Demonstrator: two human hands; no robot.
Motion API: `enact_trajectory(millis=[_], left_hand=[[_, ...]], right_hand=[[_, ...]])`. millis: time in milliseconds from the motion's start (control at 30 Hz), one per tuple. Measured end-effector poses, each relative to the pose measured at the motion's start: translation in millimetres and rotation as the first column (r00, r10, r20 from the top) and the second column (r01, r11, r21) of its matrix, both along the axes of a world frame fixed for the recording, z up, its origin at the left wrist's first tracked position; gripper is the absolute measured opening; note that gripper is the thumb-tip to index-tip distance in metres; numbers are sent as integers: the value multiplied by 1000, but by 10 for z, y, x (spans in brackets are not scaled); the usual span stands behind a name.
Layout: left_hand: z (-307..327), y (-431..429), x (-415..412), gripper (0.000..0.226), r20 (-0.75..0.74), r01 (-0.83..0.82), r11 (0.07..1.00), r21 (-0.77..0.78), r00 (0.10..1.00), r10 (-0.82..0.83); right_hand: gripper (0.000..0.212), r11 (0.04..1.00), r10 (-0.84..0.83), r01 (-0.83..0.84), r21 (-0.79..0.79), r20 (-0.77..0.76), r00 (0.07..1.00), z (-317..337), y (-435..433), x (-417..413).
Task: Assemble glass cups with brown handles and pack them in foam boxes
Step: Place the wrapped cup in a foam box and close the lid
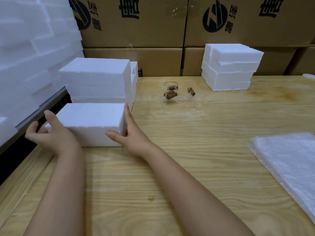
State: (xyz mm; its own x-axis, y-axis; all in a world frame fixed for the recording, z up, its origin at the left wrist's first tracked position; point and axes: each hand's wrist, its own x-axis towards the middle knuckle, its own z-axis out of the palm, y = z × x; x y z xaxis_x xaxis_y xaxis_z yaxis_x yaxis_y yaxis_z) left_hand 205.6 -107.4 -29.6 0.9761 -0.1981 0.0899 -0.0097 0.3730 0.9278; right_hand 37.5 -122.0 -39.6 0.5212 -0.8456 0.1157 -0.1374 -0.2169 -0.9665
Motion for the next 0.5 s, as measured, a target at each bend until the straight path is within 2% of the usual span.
enact_trajectory(millis=[67,200,300,433,500], left_hand=[[12,-45,37,55,-19,46,999,5,999,-46],[-16,-163,93,32,-64,195,981,-14,979,-196],[-55,-214,114,28,-29,267,963,20,963,-267],[-60,-212,113,28,-30,264,964,29,964,-263],[-50,-175,63,40,20,193,980,45,981,-194]], right_hand=[[97,1000,-4,4,-7,-10,1000,19,-1,51],[91,999,-37,36,-28,-61,997,55,-28,78],[89,998,-61,60,-17,-66,996,78,-70,67],[90,995,-96,97,5,-42,994,62,-71,61],[91,992,-127,127,-3,-41,991,34,-68,33]])
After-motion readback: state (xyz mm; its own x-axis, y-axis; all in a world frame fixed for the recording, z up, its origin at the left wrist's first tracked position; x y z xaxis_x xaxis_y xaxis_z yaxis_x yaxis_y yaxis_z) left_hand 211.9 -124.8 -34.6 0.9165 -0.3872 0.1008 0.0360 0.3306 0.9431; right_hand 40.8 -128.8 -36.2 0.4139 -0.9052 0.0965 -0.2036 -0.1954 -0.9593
